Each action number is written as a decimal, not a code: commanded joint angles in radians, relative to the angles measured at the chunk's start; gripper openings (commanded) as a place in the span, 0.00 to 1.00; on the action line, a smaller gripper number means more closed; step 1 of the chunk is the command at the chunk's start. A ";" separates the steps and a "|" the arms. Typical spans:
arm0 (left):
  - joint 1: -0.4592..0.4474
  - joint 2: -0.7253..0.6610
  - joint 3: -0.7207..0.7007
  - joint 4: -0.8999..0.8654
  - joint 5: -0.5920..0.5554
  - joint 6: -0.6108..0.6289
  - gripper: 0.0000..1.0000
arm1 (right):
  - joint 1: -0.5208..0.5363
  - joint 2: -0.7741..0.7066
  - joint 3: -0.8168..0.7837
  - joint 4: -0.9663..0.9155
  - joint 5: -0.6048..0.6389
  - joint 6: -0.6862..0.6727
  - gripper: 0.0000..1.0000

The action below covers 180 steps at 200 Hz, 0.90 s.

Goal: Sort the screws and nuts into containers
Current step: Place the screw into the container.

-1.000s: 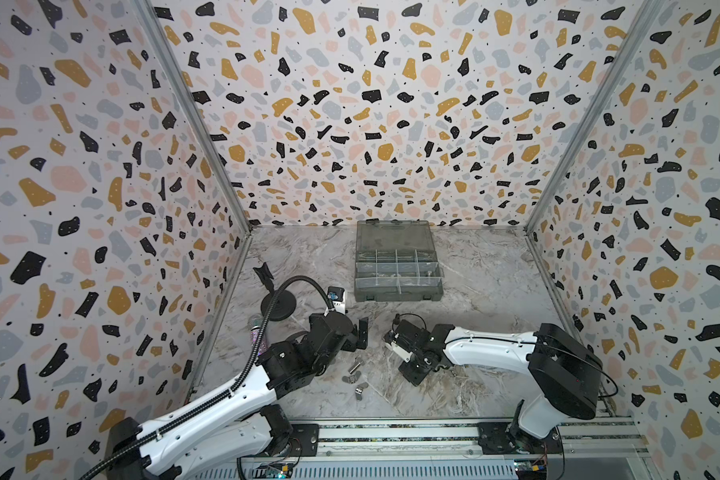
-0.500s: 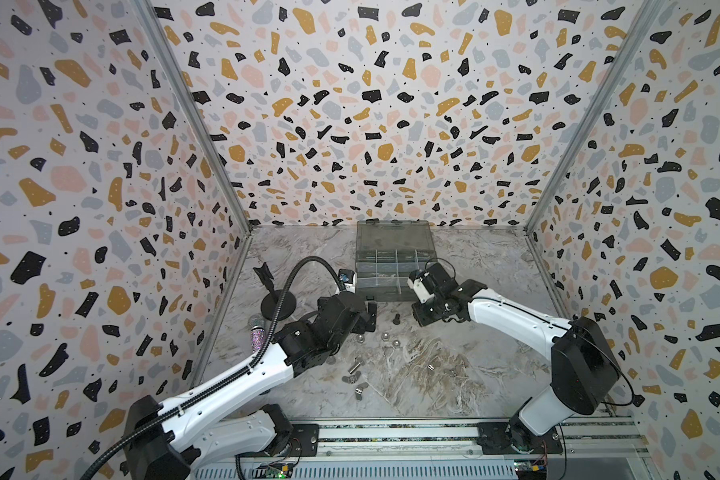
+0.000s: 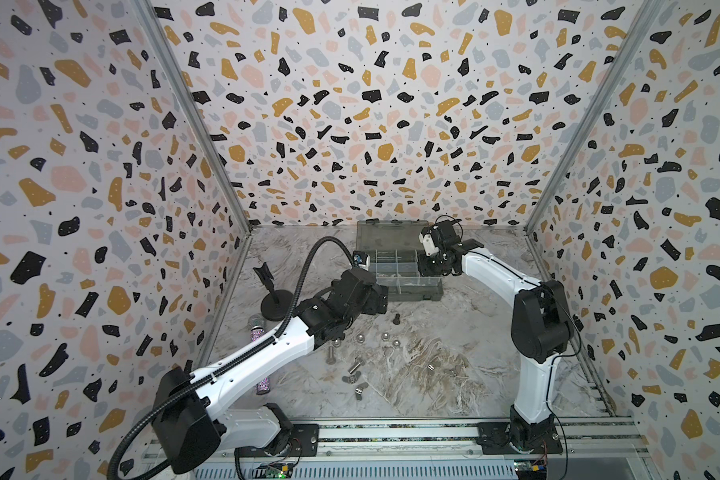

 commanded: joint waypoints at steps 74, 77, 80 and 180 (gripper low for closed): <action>0.051 0.083 0.040 0.058 0.071 0.036 1.00 | -0.102 0.119 0.134 -0.013 -0.052 -0.007 0.10; 0.052 0.085 0.040 0.058 0.072 0.037 1.00 | -0.104 0.120 0.136 -0.012 -0.056 -0.007 0.10; 0.053 0.087 0.041 0.059 0.073 0.037 1.00 | -0.104 0.122 0.136 -0.010 -0.058 -0.006 0.10; 0.071 0.109 0.035 0.071 0.103 0.040 1.00 | -0.118 0.154 0.134 0.002 -0.080 -0.010 0.37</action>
